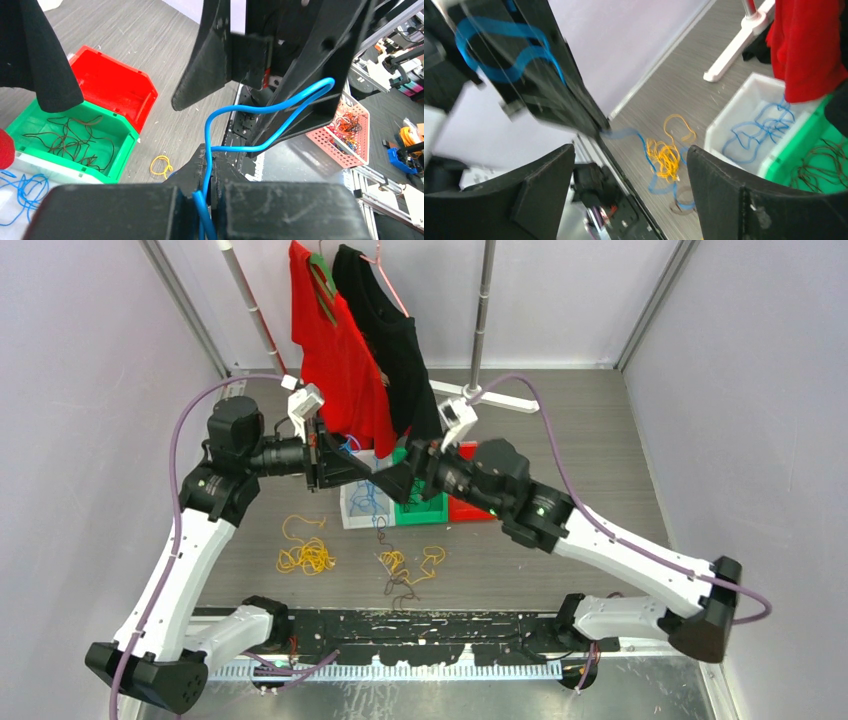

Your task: Untangle the cables

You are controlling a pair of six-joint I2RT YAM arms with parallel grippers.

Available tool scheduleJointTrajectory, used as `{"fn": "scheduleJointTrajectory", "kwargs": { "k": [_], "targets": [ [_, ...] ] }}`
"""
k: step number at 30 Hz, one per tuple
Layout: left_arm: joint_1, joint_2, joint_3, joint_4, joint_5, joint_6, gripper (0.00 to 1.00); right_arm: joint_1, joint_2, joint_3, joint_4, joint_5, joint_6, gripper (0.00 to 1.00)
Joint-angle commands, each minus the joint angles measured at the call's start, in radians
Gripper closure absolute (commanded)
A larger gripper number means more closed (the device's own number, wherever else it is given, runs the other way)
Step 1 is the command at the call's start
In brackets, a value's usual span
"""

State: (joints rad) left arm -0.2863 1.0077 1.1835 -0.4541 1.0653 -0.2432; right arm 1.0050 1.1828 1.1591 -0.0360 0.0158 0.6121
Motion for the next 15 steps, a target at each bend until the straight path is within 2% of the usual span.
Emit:
{"fn": "scheduleJointTrajectory", "kwargs": {
  "k": [1, 6, 10, 15],
  "targets": [
    [-0.002, -0.012, 0.078, -0.034, 0.001, 0.029, 1.0, -0.005, -0.154, -0.194, 0.171, -0.111, -0.131, 0.11],
    [-0.002, -0.001, 0.119, -0.079, 0.006, 0.036, 1.0, -0.005, -0.164, -0.286, 0.191, -0.163, -0.203, 0.07],
    [-0.002, 0.011, 0.152, -0.101, 0.017, 0.018, 1.0, 0.0, -0.081, -0.281, 0.282, -0.183, -0.23, 0.04],
    [-0.003, 0.021, 0.21, -0.133, 0.026, 0.015, 1.0, 0.037, 0.051, -0.236, 0.305, -0.207, -0.276, 0.04]
  ]
}}
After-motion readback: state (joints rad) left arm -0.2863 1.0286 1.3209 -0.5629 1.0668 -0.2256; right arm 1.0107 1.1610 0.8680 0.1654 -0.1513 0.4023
